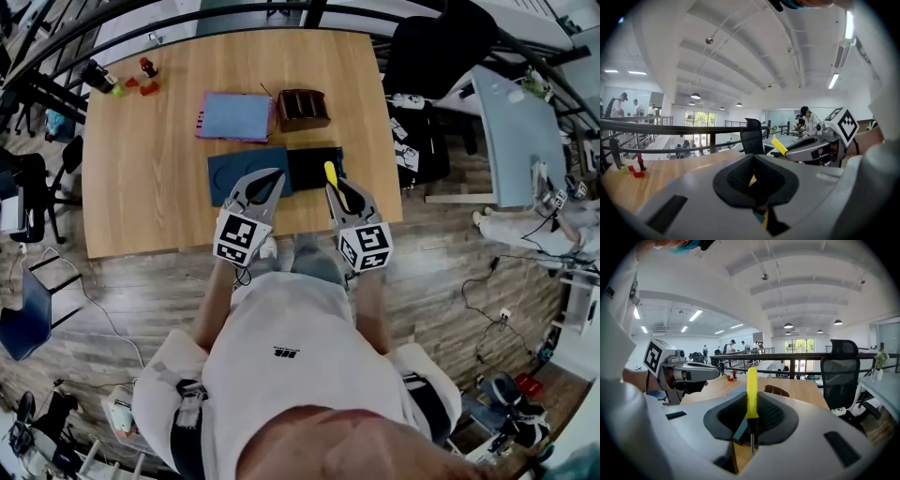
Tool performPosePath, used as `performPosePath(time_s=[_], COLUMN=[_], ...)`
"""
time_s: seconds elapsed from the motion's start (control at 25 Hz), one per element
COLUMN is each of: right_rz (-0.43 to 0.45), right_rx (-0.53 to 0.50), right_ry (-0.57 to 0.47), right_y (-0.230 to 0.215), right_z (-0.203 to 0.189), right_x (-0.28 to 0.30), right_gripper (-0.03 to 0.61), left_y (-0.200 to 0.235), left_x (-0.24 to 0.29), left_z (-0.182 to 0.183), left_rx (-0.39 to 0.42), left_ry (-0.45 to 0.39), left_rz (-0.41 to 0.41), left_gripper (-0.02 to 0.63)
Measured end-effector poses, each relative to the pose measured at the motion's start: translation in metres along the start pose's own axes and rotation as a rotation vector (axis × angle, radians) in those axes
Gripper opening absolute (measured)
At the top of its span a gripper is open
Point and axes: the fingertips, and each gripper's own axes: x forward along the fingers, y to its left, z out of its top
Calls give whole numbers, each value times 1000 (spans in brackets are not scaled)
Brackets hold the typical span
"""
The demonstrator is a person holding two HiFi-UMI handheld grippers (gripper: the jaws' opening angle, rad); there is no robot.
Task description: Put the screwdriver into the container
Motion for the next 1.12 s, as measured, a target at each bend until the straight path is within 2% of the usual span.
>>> performPosePath(time_s=[0.44, 1.12], right_rz=[119, 251], right_rx=[-36, -80], right_ry=[76, 210], right_y=[-39, -61], right_z=[-13, -62], right_x=[40, 84], right_gripper=[58, 58], left_y=[14, 22], left_x=[42, 85], left_z=[-19, -65], left_rx=[-53, -117], left_ry=[60, 148], left_rz=[99, 180], left_gripper=[6, 5])
